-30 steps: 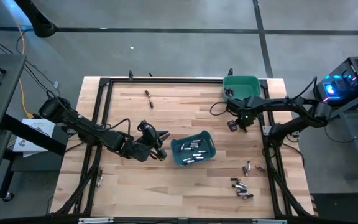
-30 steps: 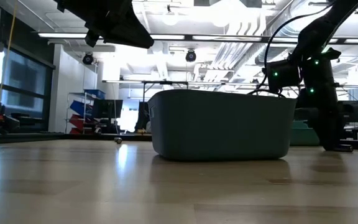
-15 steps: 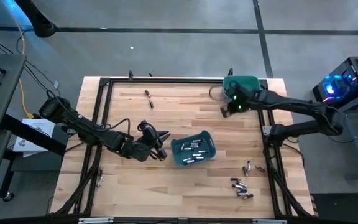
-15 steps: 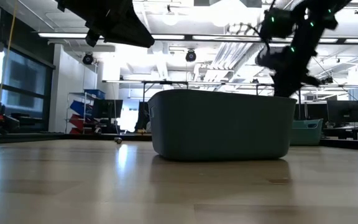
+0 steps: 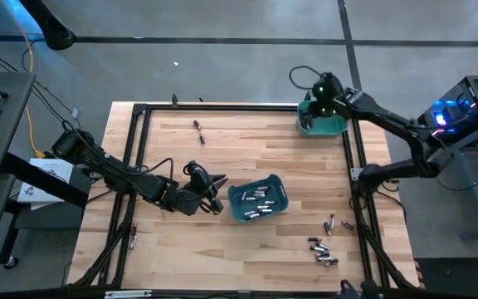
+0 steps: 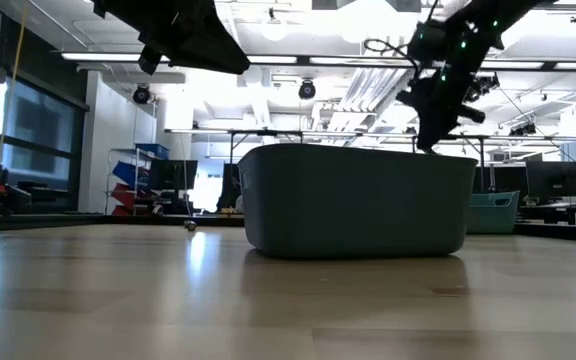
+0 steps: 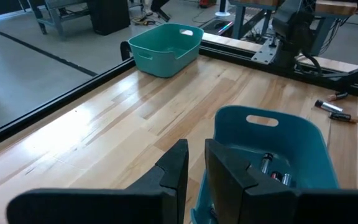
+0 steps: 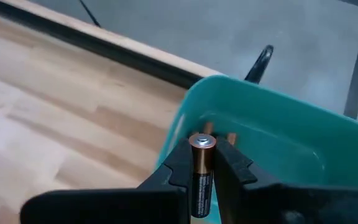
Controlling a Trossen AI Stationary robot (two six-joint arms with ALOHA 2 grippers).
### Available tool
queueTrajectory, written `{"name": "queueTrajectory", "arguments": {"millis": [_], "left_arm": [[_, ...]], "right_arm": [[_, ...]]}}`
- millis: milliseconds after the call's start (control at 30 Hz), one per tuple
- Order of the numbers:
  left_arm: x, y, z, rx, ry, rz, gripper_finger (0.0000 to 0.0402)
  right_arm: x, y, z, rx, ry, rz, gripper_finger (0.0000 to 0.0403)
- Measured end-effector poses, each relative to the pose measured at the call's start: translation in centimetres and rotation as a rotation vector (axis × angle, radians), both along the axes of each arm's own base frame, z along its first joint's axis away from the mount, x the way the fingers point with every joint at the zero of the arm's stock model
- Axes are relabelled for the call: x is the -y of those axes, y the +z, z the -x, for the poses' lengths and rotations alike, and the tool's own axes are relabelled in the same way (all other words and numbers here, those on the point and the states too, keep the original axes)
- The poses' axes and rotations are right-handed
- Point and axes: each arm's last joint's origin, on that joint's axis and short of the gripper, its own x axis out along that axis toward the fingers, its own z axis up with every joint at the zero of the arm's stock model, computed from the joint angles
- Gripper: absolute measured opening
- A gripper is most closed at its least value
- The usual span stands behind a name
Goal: Sort batteries
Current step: Put the black battery into the green bin
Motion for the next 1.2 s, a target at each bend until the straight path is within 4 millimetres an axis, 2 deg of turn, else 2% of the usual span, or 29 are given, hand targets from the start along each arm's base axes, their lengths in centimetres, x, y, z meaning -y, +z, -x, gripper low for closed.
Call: {"name": "queueTrajectory", "arguments": {"millis": [233,500,800,1067,1200], "left_arm": [[-0.1,0.0,0.0,0.002,0.004,0.000,0.0046],[-0.5,0.0,-0.2,0.007,0.021,0.002,0.0046],[-0.8,0.0,-0.3,0.007,0.030,0.004,0.0046],[-0.7,0.0,-0.3,0.007,0.028,0.004,0.0046],[-0.7,0.0,-0.3,0.006,0.027,0.004,0.0046]], "right_arm": [[3.8,-2.1,1.3,0.002,-0.048,-0.051,0.0020],[6.7,-5.7,1.2,-0.015,-0.065,-0.135,0.0020],[8.1,-8.7,0.5,-0.048,-0.080,-0.194,0.0020],[8.5,-10.7,0.7,-0.105,-0.152,-0.247,0.0020],[8.4,-11.2,1.0,-0.193,-0.182,-0.244,0.0020]]}}
